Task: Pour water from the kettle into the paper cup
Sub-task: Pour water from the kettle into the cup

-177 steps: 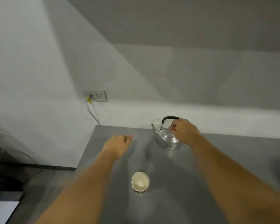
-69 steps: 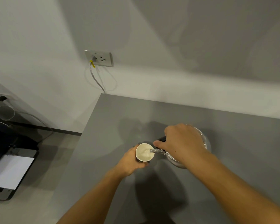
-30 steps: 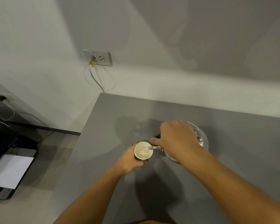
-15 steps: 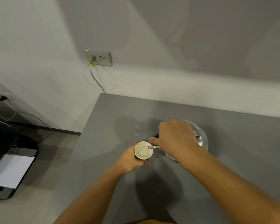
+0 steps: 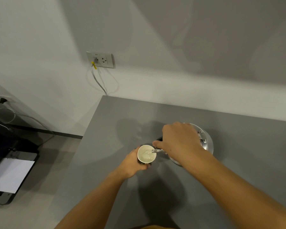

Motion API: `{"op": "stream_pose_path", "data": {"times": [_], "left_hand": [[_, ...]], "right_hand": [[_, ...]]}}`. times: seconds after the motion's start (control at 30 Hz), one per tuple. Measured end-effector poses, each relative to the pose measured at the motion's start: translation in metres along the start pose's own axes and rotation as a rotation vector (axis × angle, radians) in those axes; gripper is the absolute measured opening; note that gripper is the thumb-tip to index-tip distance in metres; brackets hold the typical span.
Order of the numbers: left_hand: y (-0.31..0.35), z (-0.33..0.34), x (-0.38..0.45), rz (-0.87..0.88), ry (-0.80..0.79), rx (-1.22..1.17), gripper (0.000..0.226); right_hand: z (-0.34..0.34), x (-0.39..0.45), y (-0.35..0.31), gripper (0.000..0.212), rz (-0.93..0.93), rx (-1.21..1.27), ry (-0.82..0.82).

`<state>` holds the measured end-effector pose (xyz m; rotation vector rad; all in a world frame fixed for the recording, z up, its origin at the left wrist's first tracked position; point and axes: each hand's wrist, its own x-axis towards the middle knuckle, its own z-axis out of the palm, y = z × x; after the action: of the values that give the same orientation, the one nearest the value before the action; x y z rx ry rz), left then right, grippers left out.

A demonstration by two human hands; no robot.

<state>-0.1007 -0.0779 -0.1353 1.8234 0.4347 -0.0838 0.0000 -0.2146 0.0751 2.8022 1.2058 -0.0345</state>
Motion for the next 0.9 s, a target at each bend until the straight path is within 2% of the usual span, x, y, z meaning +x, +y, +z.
{"op": "stream_pose_path", "data": {"times": [0.9], "left_hand": [[-0.0025,0.0,0.0013,0.017,0.01,0.038,0.071]], "right_hand": [[-0.0051,-0.0035,0.0033,0.05,0.024,0.055,-0.026]]}}
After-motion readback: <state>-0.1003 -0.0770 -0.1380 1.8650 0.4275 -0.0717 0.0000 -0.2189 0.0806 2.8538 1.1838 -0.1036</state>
